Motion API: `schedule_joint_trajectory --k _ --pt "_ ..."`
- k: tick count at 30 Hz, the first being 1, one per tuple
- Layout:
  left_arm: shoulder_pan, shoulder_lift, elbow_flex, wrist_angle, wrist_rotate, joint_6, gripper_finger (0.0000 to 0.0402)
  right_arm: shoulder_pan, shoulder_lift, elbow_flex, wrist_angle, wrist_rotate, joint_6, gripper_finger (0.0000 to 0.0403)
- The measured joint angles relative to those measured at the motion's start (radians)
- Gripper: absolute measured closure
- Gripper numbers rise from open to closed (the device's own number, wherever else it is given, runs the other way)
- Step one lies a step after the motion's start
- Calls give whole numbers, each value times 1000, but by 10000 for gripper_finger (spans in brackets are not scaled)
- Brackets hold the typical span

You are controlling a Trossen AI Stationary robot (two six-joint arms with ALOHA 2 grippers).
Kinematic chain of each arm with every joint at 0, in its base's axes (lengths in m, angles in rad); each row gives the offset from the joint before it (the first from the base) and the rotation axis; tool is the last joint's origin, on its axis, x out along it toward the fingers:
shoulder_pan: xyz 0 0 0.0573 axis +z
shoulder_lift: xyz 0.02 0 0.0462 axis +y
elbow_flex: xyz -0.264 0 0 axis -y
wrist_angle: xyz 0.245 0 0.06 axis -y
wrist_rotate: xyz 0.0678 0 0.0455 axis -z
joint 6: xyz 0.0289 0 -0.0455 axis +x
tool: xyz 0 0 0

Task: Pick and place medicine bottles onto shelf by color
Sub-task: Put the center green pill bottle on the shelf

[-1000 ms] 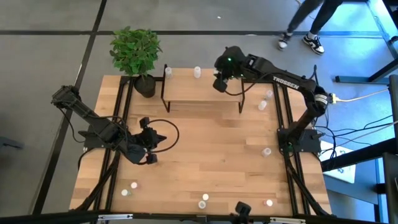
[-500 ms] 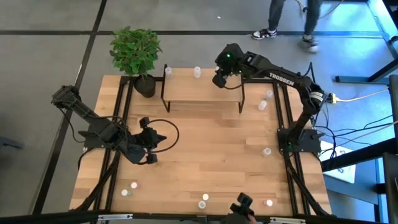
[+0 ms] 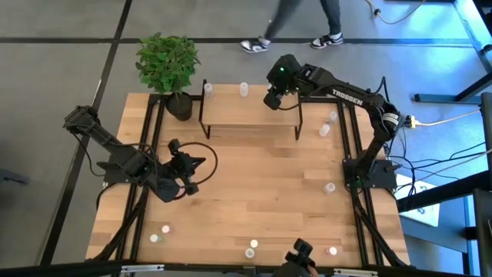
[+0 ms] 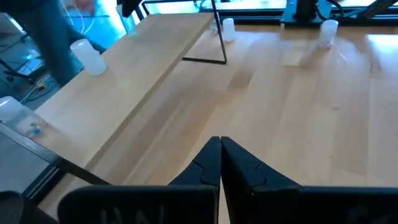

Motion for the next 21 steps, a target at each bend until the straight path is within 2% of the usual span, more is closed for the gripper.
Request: schedule_joint_trajectory --k 8,11,21 --pt "0 0 0 0 8 -2 401 0 0 0 0 -5 -6 275" --pt "0 0 0 0 9 -2 401 0 0 0 0 -49 -28 275" --pt "0 0 0 0 10 -11 401 0 0 0 42 -44 -55 275"
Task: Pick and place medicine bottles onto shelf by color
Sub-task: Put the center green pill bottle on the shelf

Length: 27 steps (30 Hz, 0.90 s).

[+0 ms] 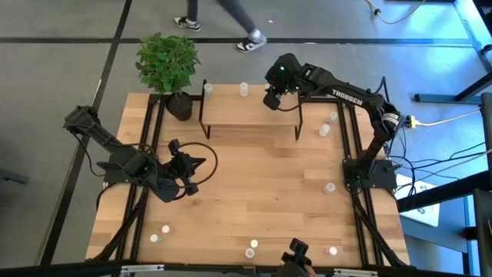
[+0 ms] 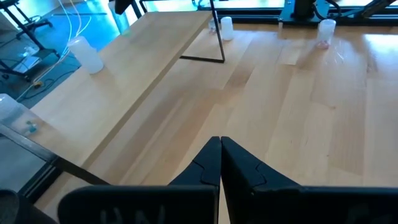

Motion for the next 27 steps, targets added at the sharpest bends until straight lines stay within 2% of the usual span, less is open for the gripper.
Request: schedule_joint_trajectory --k 18,23,27 --pt "0 0 0 0 1 -6 401 -3 39 0 13 3 -4 275" --pt "0 0 0 0 1 -7 401 -4 40 0 13 56 0 275" --pt "0 0 0 0 1 -8 401 -4 40 0 12 46 -1 275"
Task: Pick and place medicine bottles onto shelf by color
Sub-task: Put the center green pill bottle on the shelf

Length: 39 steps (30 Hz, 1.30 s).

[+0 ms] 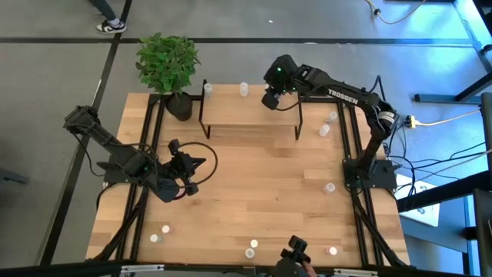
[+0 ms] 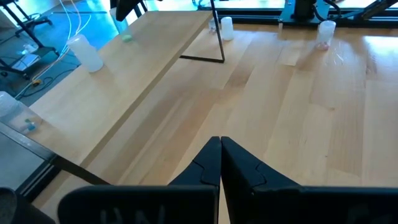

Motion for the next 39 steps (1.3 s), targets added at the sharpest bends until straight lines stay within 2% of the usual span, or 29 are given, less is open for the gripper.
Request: schedule_joint_trajectory --k 19,25,39 --pt "0 0 0 0 0 -1 401 0 0 0 -20 -2 0 275" --pt "0 0 0 0 0 -1 401 0 0 0 -12 -2 51 272" --pt "0 0 0 0 0 -1 401 0 0 0 -6 -1 45 214"
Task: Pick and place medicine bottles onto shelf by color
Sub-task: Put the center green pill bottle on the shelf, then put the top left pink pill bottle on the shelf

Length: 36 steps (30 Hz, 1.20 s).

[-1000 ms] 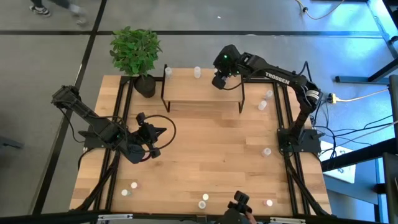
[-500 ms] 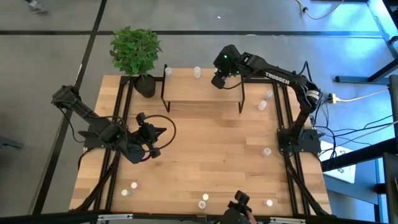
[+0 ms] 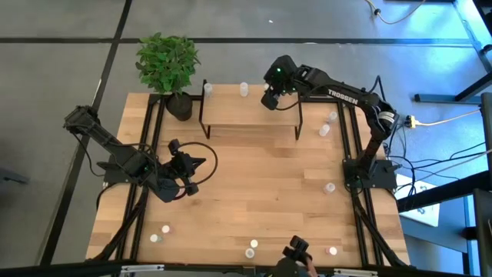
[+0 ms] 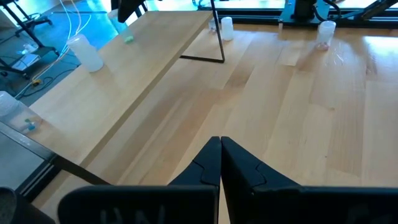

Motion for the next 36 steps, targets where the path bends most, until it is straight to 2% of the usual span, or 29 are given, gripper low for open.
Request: schedule_joint_trajectory --k 11,17,22,36 --pt "0 0 0 0 0 0 401 0 0 0 11 0 -19 169" --pt "0 0 0 0 0 0 401 0 0 0 45 1 -23 167" --pt "0 0 0 0 0 0 401 0 0 0 46 59 -23 167" --pt "0 0 0 0 0 0 401 0 0 0 46 60 -20 167"
